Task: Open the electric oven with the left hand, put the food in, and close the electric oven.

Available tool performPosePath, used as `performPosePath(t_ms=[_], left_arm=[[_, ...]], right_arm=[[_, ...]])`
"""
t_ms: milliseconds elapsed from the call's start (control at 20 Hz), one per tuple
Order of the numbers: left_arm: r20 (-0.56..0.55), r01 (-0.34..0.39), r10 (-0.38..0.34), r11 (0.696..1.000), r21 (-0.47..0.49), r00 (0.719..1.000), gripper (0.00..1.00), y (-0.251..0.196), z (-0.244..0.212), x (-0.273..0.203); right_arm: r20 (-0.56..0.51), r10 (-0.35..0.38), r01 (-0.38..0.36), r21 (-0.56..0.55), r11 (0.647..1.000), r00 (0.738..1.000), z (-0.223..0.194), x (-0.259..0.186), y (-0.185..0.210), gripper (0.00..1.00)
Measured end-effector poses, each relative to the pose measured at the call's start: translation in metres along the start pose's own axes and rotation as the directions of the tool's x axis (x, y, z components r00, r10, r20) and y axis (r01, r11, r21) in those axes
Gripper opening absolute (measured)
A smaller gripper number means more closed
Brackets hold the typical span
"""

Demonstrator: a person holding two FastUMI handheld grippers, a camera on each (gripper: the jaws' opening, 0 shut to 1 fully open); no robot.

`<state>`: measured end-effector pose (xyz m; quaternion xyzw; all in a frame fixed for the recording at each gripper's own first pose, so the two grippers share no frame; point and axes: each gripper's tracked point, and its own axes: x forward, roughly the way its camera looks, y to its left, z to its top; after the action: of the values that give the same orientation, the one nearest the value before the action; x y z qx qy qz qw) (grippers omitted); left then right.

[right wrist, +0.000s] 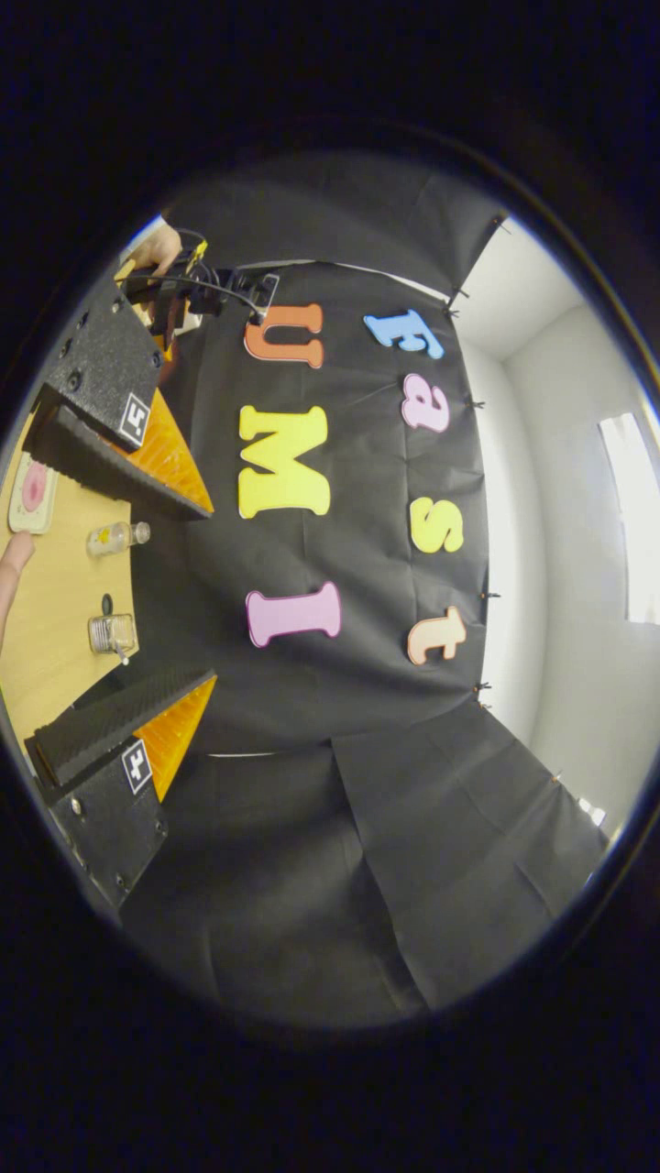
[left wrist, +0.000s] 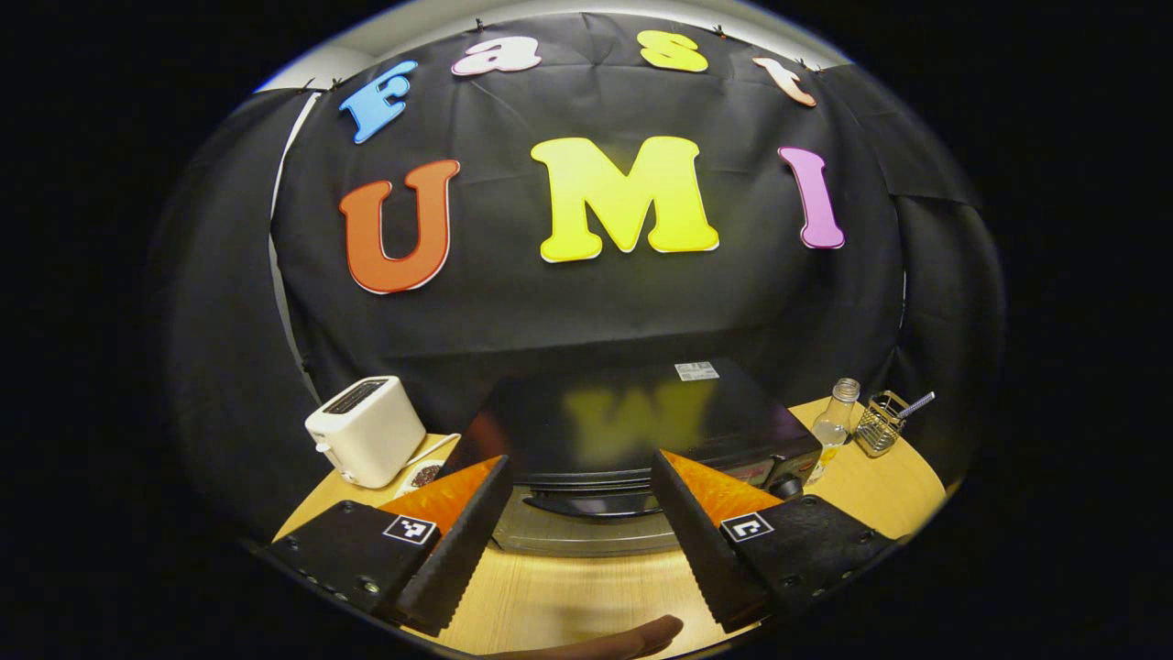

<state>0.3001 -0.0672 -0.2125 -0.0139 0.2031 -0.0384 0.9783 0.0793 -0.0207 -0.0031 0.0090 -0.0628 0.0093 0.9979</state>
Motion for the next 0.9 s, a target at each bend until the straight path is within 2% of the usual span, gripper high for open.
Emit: performPosePath(t_ms=[50,150,250,350,400,450,700,750,800,900], left_arm=[[-0.014,0.015,-0.015,1.000,-0.010,1.000,0.97,-0.006,-0.004,0.009],[-0.058,0.030,-0.031,0.999,-0.031,0.998,0.97,-0.012,-0.014,0.022],[-0.104,0.044,-0.049,0.998,-0.054,0.993,0.96,-0.019,-0.025,0.032],[-0.098,0.068,-0.074,0.995,-0.067,0.992,0.97,-0.025,-0.021,0.035],[-0.134,0.062,-0.070,0.996,-0.058,0.989,0.94,-0.024,-0.028,0.032],[-0.119,0.056,-0.061,0.997,-0.048,0.991,0.96,-0.020,-0.025,0.030],[-0.144,0.059,-0.073,0.993,-0.099,0.987,0.97,-0.019,-0.029,0.028],[-0.144,0.066,-0.080,0.993,-0.096,0.986,0.97,-0.019,-0.029,0.025],[-0.140,0.071,-0.082,0.994,-0.084,0.987,0.97,-0.018,-0.029,0.022],[-0.136,0.077,-0.089,0.993,-0.089,0.987,0.96,-0.018,-0.031,0.017]], right_arm=[[0.009,-0.009,0.009,-0.006,1.000,1.000,0.000,0.000,-0.005,1.00],[0.014,-0.013,0.013,-0.013,1.000,1.000,0.000,-0.001,-0.008,0.96],[0.008,0.003,-0.003,0.001,1.000,1.000,0.001,-0.004,-0.008,0.96],[0.032,-0.012,0.012,0.018,1.000,0.999,0.011,-0.005,-0.019,0.96],[0.052,-0.023,0.021,0.023,1.000,0.998,0.016,-0.008,-0.024,1.00],[0.066,-0.029,0.028,0.022,0.999,0.997,0.020,-0.011,-0.028,0.96],[0.070,-0.030,0.029,0.023,0.999,0.997,0.028,-0.028,-0.033,0.96],[0.059,-0.030,0.028,0.024,0.999,0.998,0.028,-0.031,-0.032,1.00],[0.048,-0.025,0.024,0.023,0.999,0.999,0.028,-0.034,-0.031,0.96],[0.033,-0.021,0.021,0.011,1.000,0.999,0.028,-0.042,-0.029,0.96]])
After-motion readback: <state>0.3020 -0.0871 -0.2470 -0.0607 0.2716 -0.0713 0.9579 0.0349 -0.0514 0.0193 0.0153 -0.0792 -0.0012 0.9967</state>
